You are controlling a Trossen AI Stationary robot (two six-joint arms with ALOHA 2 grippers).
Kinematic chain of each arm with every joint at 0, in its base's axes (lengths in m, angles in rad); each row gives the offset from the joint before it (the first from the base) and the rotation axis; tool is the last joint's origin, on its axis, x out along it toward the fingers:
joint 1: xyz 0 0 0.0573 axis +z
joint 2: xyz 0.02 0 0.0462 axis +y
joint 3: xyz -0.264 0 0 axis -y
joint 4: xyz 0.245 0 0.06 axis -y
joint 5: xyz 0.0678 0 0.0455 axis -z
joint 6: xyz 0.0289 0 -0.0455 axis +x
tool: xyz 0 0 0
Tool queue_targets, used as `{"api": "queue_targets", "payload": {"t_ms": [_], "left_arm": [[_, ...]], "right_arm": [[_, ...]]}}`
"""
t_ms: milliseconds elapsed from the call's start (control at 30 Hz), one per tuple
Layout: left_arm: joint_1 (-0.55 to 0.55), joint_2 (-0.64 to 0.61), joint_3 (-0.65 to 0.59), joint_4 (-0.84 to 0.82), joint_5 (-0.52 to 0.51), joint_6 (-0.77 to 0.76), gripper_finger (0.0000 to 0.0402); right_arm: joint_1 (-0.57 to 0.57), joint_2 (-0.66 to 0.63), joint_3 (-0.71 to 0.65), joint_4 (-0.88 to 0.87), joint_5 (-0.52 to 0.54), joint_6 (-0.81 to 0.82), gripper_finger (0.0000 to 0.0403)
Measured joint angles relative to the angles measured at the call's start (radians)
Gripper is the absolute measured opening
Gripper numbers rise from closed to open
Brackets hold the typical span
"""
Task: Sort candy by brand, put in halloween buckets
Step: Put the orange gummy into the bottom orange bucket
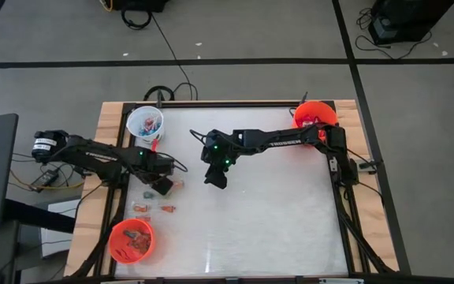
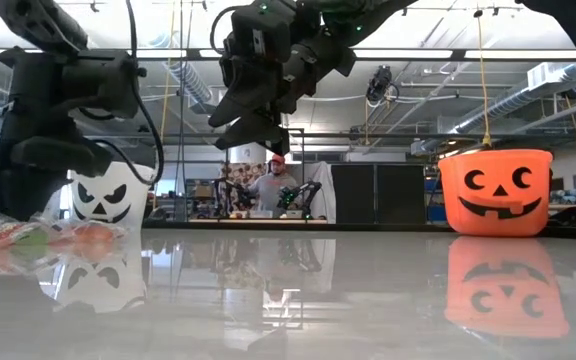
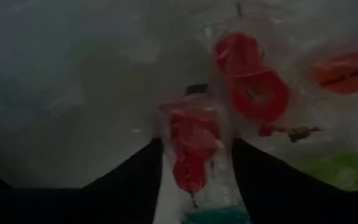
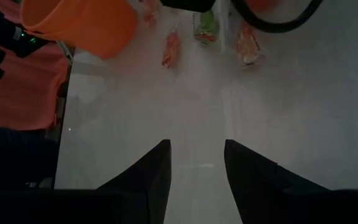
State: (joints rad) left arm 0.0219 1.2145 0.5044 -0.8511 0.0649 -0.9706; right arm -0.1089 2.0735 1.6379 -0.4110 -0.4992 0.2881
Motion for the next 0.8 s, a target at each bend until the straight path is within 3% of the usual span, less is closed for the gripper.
{"api": "queue_targets", "payload": {"t_ms": [167,333,600,800], "left_arm": [[0.000,-0.008,0.018,-0.030,0.001,0.025,0.0095],[-0.013,-0.045,0.147,-0.153,-0.019,0.076,0.0016],[-0.127,-0.100,0.455,-0.459,-0.037,0.100,0.0034],[-0.339,-0.113,0.590,-0.566,0.167,0.130,0.0020]], "right_arm": [[0.000,0.000,0.000,0.000,0.008,0.000,0.0160],[0.000,0.000,0.000,0.000,0.011,0.001,0.0156],[0.009,0.000,0.000,-0.002,0.048,0.016,0.0148],[0.023,0.000,0.000,0.002,0.064,0.035,0.0146]]}}
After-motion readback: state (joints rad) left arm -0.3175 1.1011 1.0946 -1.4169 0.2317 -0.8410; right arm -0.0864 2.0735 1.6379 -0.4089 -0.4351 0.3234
